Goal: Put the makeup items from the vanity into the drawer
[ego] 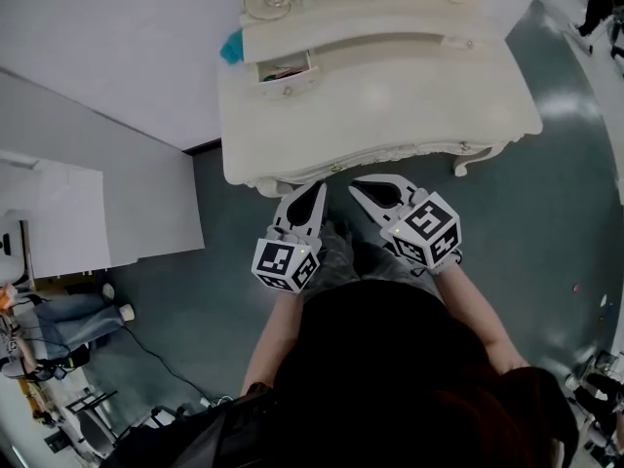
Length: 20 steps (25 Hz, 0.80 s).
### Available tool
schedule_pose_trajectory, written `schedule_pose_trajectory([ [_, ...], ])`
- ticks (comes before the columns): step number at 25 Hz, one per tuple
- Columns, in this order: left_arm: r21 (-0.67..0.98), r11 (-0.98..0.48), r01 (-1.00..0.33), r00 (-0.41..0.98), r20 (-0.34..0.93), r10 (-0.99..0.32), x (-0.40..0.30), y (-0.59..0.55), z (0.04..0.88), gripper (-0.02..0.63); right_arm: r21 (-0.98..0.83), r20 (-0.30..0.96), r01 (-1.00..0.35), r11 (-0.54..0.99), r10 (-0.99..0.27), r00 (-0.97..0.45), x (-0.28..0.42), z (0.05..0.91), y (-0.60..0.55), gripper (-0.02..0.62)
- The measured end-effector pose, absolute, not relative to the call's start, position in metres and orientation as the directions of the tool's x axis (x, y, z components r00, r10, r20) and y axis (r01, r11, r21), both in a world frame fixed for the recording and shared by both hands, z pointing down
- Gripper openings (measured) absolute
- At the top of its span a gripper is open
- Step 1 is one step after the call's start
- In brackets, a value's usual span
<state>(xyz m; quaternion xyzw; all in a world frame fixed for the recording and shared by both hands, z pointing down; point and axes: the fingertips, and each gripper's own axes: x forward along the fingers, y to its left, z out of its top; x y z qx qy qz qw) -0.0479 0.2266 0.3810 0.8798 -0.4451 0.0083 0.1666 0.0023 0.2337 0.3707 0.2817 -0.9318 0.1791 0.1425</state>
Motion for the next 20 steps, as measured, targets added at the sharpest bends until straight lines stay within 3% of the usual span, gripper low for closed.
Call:
schedule_pose_trajectory([
  [20, 0.28, -0.535, -0.797, 0.594, 0.206, -0.777, -0.109, 0.227, 0.37, 0.012, -0.294, 0.365, -0.564, 0.772, -0.455, -0.812, -0.058, 0.362, 0.234, 0.021],
])
